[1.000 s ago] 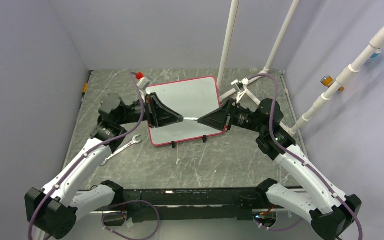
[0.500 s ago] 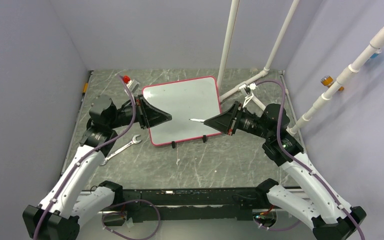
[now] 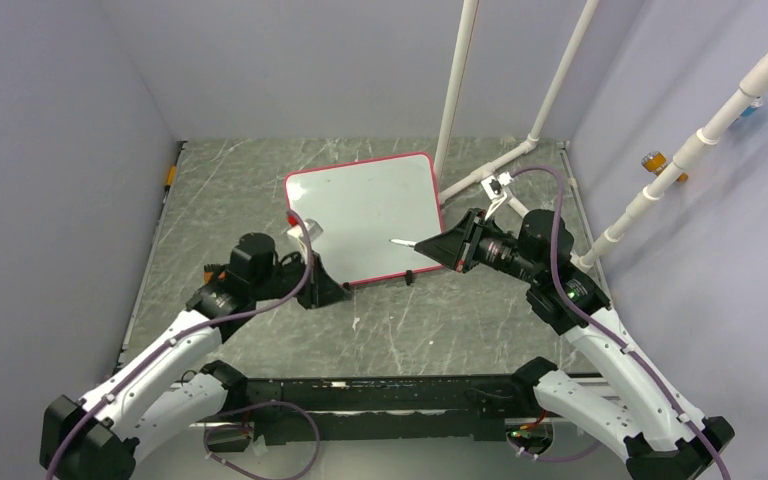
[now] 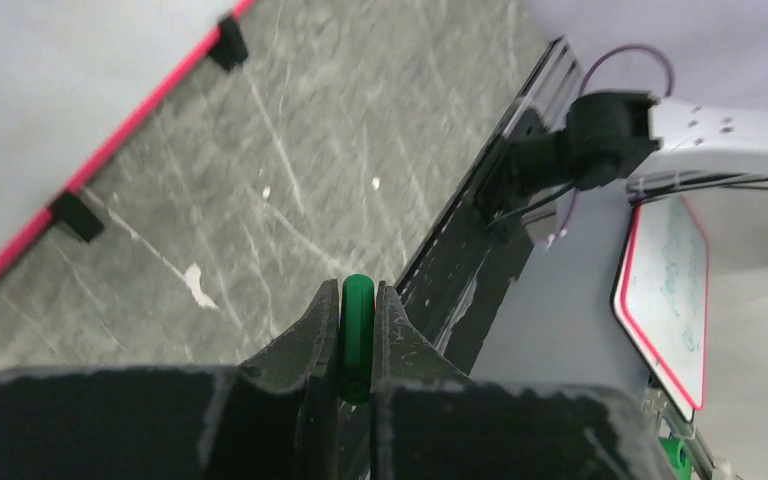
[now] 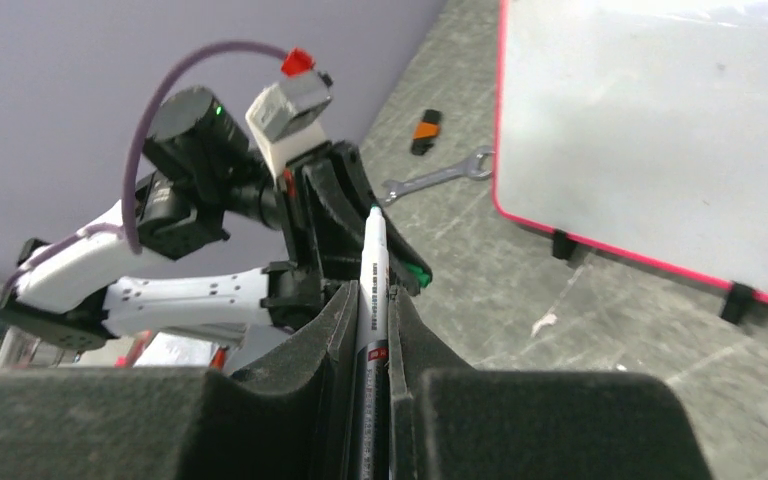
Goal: Write a sentence on the whiteboard
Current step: Place the pen cap at the center of the board, then move the whiteboard to the center of the board.
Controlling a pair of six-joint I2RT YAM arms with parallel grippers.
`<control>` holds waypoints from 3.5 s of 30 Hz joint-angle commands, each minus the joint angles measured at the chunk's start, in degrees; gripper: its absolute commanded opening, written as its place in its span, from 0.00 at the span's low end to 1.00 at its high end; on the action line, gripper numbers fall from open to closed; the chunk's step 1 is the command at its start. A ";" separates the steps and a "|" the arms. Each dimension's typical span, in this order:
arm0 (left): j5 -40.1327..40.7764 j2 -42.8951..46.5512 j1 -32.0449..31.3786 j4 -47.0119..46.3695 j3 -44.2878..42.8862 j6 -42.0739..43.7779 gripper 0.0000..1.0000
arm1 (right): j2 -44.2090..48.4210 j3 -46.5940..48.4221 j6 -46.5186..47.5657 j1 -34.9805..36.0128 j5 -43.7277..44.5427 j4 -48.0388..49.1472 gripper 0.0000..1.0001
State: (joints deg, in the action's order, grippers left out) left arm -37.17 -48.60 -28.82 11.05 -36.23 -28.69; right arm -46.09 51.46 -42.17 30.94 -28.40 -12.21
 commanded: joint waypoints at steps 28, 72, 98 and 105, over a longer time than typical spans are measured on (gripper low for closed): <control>18.14 -31.30 -15.25 -23.51 8.50 -3.84 0.21 | 5.01 2.88 2.13 -0.27 19.14 -16.18 0.00; 9.56 -53.04 10.71 18.69 -64.27 15.91 0.60 | 6.57 0.54 1.76 -0.17 17.24 -16.05 0.00; 3.50 -76.52 12.35 15.31 -82.94 5.09 0.37 | 3.32 -1.25 0.99 -0.09 14.04 -12.19 0.00; 2.83 -72.05 10.80 13.25 -73.72 5.84 0.36 | 4.03 -1.84 -0.02 -0.17 13.74 -11.91 0.00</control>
State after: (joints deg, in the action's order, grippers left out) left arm -32.12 -125.43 -16.43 24.51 -114.28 -23.46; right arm -42.96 48.47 -41.58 30.83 -13.98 -26.76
